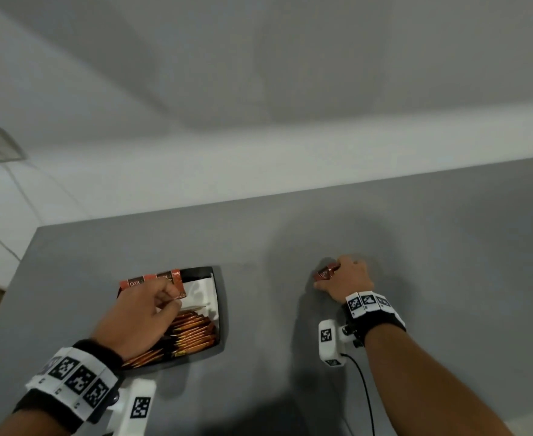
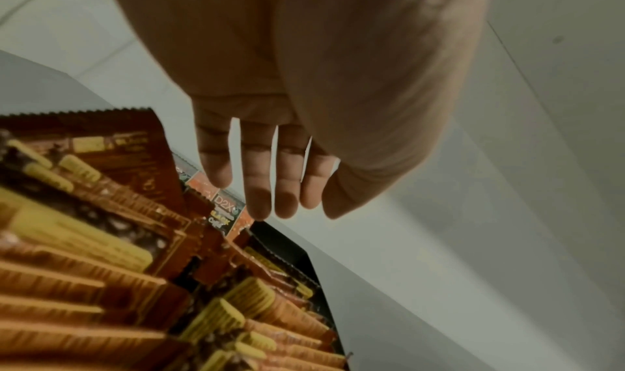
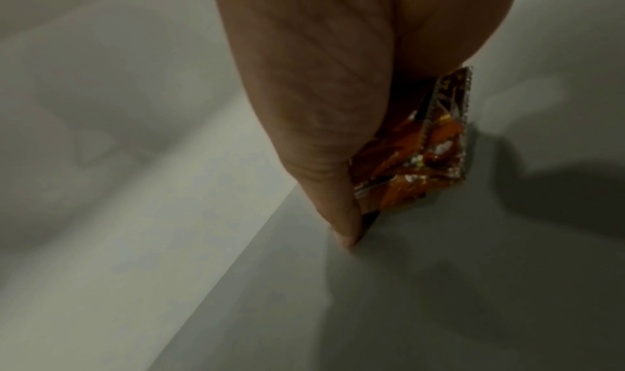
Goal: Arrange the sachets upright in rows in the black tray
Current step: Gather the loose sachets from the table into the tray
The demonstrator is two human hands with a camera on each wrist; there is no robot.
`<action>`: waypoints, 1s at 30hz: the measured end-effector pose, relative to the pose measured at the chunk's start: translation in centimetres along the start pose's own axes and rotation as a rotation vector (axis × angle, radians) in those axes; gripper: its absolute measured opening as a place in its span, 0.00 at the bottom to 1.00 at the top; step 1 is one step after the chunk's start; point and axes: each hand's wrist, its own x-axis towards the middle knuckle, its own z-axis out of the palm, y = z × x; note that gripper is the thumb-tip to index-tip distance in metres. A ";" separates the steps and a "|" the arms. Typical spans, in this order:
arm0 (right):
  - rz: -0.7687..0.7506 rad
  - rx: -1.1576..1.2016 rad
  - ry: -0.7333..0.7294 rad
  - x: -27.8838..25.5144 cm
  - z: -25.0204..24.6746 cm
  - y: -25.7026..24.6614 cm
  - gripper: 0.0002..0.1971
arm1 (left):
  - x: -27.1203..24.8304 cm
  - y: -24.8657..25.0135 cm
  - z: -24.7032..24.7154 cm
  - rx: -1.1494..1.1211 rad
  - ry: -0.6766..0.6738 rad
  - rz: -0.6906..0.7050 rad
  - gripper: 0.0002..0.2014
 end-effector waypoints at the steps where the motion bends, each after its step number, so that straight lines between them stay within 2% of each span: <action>1: -0.014 -0.020 -0.035 0.6 0.3 0.2 0.43 | -0.1 -0.1 -0.2 0.008 -0.005 -0.014 0.05; 3: -0.035 -0.070 -0.058 1.4 0.7 0.4 0.46 | -0.4 -0.3 -0.7 0.014 -0.013 -0.050 0.05; 4: -0.040 -0.077 -0.051 1.1 0.6 0.2 0.44 | -0.6 -0.5 -0.9 0.012 -0.014 -0.069 0.06; 7: -0.138 -0.009 0.004 0.0 0.3 -0.8 0.28 | -0.9 -1.6 -1.6 0.019 0.014 -0.143 0.09; 10: -0.305 0.204 -0.075 -1.0 -0.3 -3.0 0.27 | -1.3 -2.7 -2.0 0.063 -0.037 -0.202 0.11; 12: -0.374 0.384 -0.151 -2.5 -0.9 -5.7 0.15 | -1.8 -3.2 -1.7 0.105 -0.133 -0.206 0.13; 14: -0.359 0.734 -0.275 -4.6 -1.2 -9.1 0.08 | -2.5 -3.5 -1.2 0.145 -0.205 -0.204 0.19; 15: -0.317 0.930 -0.388 -5.7 -1.3 -10.8 0.07 | -2.7 -3.7 -0.9 0.172 -0.214 -0.193 0.24; 16: -0.274 1.075 -0.490 -6.6 -1.2 -12.3 0.11 | -2.9 -3.8 -0.7 0.195 -0.211 -0.178 0.28; 18: -0.255 1.171 -0.619 -8.0 -0.8 -14.9 0.23 | -3.2 -3.9 -0.5 0.216 -0.199 -0.159 0.34; 20: -0.326 1.040 -0.651 -9.8 -0.5 -17.2 0.23 | -3.5 -4.0 -0.3 0.218 -0.188 -0.134 0.38; 22: -0.447 0.861 -0.621 -11.5 0.2 -19.1 0.20 | -3.6 -4.4 -0.2 0.189 -0.181 -0.119 0.43; 25: -0.751 0.398 -0.435 -12.6 2.3 -20.5 0.22 | -3.6 -4.9 0.0 0.145 -0.164 -0.127 0.50; 28: -1.052 -0.004 -0.259 -13.4 5.2 -20.9 0.21 | -3.6 -5.2 0.2 0.088 -0.110 -0.113 0.51; 30: -1.170 -0.169 -0.224 -13.8 6.8 -20.8 0.21 | -3.6 -5.5 0.2 0.012 -0.089 -0.109 0.54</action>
